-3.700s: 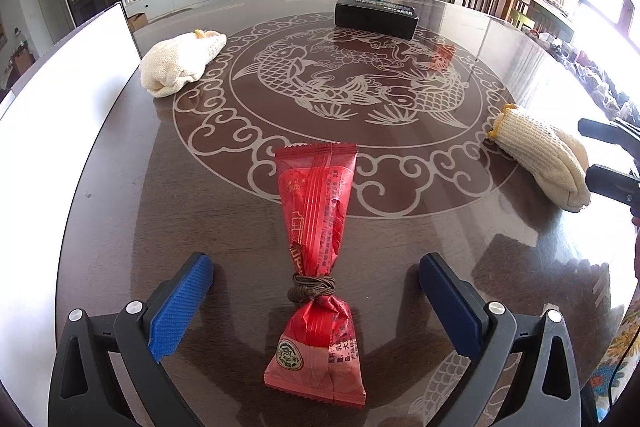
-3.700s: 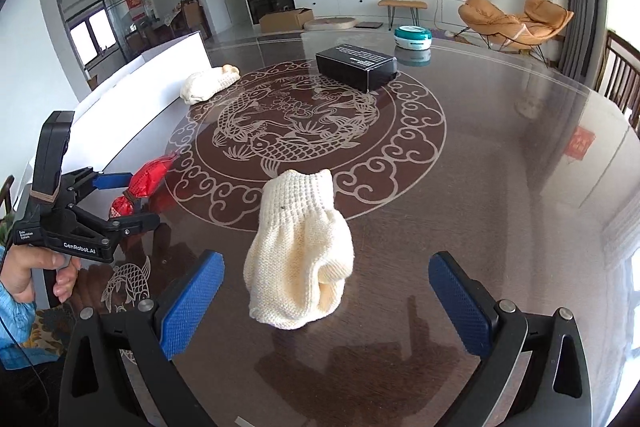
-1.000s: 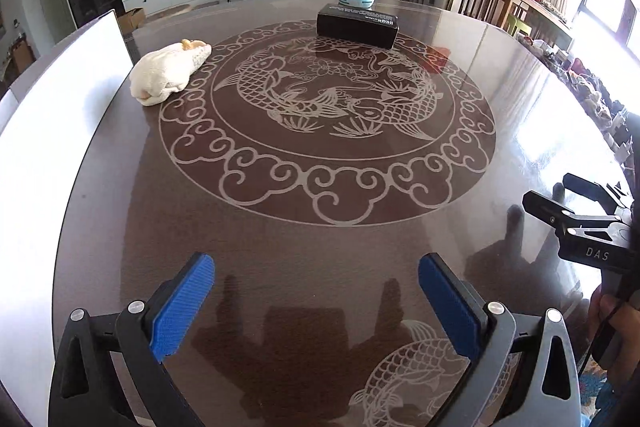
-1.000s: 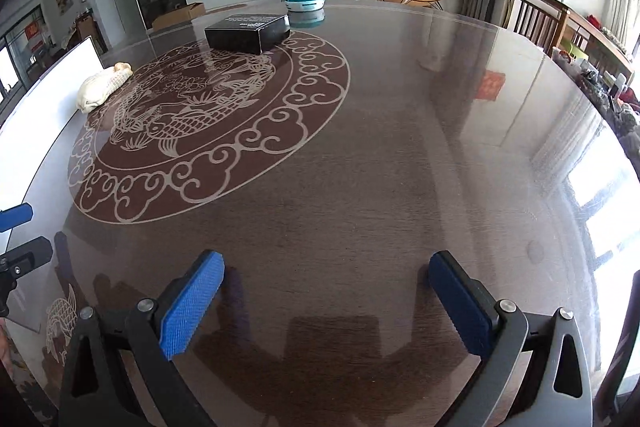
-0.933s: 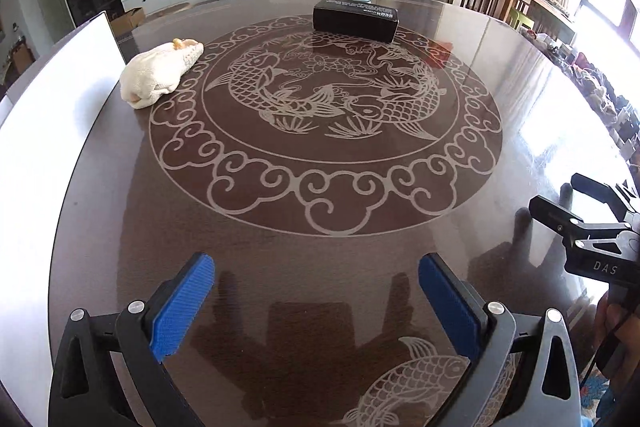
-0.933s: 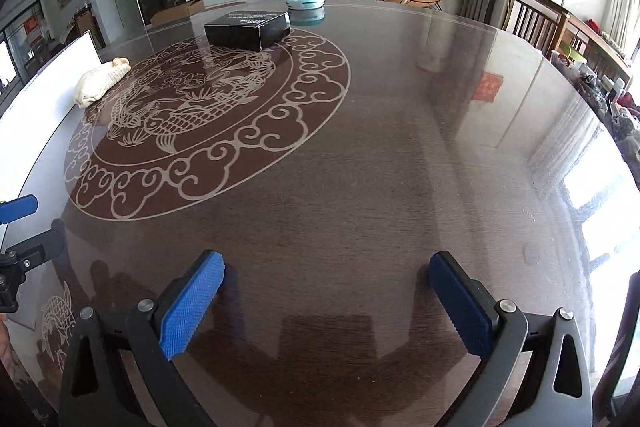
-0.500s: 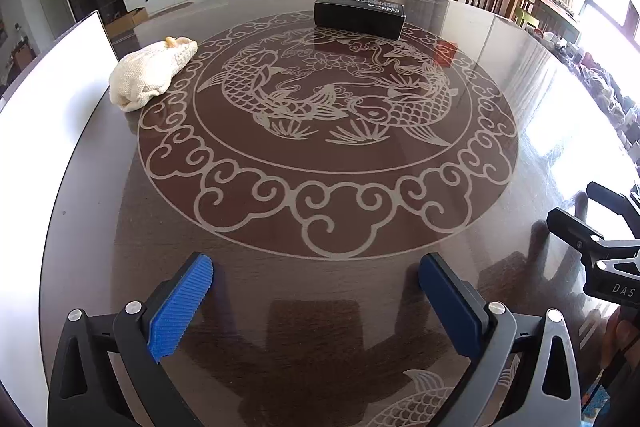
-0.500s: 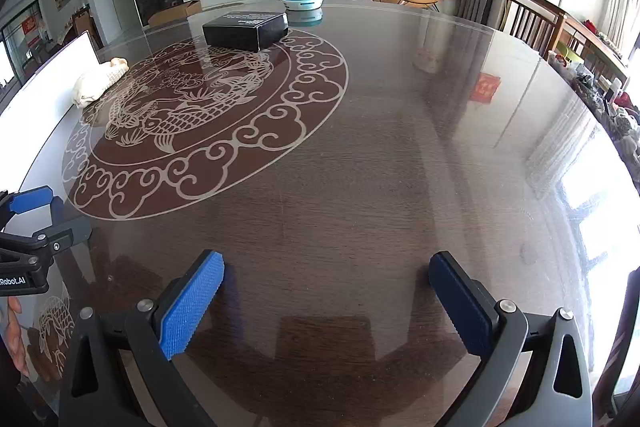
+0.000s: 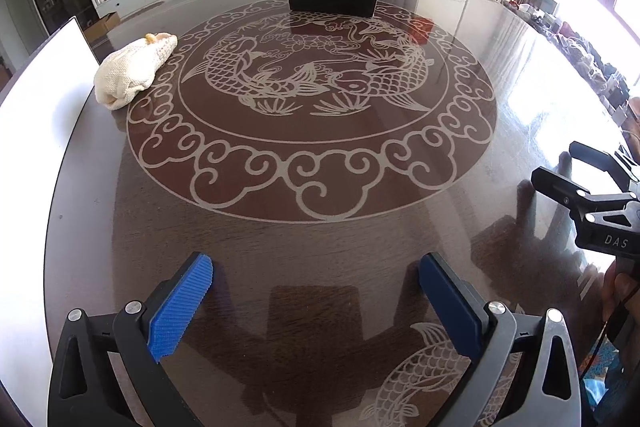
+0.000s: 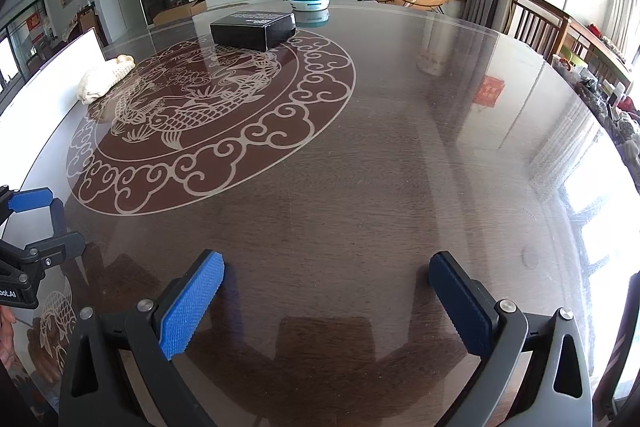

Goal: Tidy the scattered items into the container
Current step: 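Withdraw both tools from the box back over the table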

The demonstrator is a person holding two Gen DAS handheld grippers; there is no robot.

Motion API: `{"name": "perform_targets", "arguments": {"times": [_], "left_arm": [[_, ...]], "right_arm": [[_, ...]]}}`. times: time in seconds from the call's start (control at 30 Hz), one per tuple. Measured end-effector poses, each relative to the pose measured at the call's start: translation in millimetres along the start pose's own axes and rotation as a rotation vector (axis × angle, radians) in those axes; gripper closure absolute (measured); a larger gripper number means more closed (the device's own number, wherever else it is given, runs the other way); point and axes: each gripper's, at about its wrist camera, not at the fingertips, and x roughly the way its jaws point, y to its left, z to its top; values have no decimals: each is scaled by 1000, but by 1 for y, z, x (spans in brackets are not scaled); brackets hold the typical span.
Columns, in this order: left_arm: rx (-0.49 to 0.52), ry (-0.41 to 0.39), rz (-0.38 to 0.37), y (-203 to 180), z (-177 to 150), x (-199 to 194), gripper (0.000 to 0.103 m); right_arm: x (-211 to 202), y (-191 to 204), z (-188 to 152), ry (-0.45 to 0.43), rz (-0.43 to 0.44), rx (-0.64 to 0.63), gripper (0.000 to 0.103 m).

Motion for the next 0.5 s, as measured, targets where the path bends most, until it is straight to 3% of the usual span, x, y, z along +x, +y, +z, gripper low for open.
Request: {"name": "perform_targets", "arguments": {"times": [0.5], "left_arm": [[-4, -38, 3, 29, -14, -8, 0]], "right_arm": [[0, 1, 0, -1, 2, -3, 0]]}}
